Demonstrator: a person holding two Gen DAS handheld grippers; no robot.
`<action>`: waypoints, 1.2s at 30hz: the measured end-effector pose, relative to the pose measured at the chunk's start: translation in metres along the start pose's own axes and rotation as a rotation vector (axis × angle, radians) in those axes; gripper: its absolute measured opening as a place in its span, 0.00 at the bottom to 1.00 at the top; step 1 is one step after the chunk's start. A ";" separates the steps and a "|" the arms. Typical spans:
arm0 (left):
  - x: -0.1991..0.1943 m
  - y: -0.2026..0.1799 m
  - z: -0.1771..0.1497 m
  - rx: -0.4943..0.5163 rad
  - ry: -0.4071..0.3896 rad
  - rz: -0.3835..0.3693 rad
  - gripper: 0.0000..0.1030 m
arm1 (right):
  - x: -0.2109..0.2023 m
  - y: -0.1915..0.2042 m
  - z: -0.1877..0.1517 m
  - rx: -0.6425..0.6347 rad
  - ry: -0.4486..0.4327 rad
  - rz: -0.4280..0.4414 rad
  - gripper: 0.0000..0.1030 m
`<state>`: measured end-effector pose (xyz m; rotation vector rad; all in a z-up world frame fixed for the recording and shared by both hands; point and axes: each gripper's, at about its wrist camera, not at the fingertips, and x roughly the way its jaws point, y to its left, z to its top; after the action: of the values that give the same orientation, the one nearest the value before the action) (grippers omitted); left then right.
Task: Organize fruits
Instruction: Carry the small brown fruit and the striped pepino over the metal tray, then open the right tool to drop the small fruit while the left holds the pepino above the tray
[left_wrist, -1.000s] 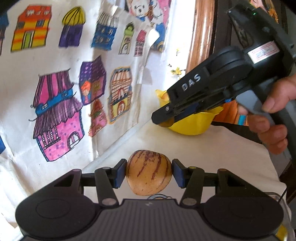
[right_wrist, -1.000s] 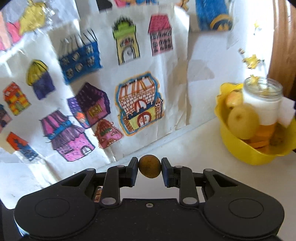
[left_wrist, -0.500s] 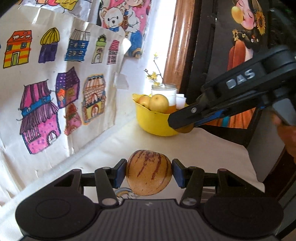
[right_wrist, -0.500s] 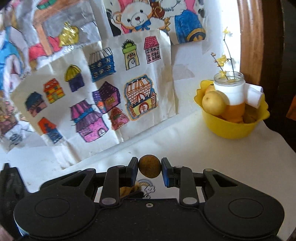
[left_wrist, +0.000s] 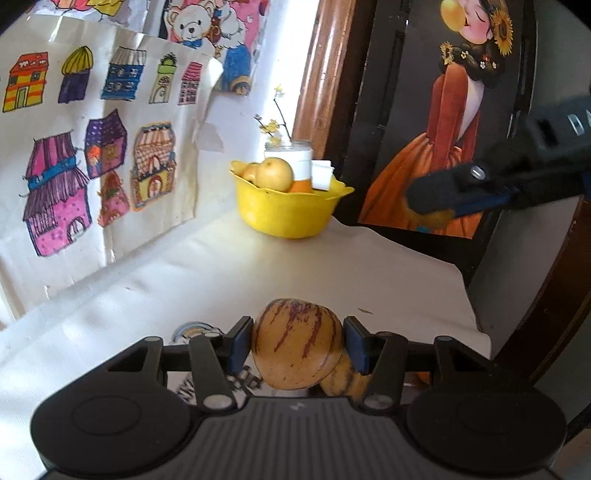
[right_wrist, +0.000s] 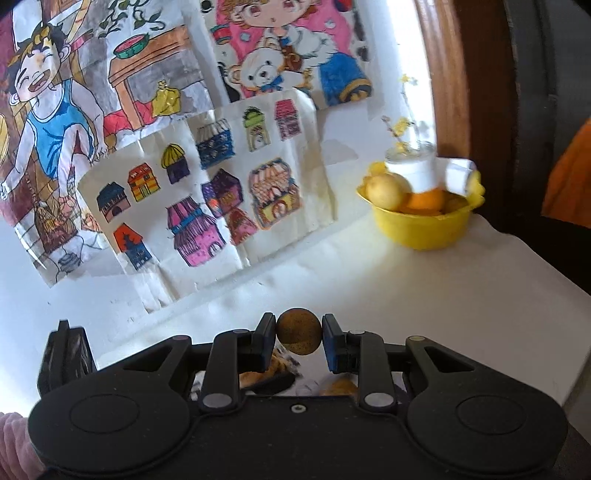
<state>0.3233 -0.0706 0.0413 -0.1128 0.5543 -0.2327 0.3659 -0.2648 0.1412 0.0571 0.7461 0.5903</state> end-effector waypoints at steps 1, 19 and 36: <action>0.000 -0.003 -0.002 0.001 0.004 -0.005 0.56 | -0.004 -0.005 -0.006 0.004 -0.002 -0.008 0.28; -0.035 -0.046 -0.030 0.050 0.039 -0.050 0.56 | -0.053 -0.033 -0.091 0.036 -0.050 -0.046 0.28; -0.070 -0.065 -0.059 0.042 0.059 -0.072 0.56 | -0.071 -0.023 -0.164 -0.021 -0.051 -0.087 0.28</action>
<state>0.2224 -0.1184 0.0379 -0.0852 0.6043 -0.3188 0.2291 -0.3470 0.0579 0.0199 0.6888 0.5123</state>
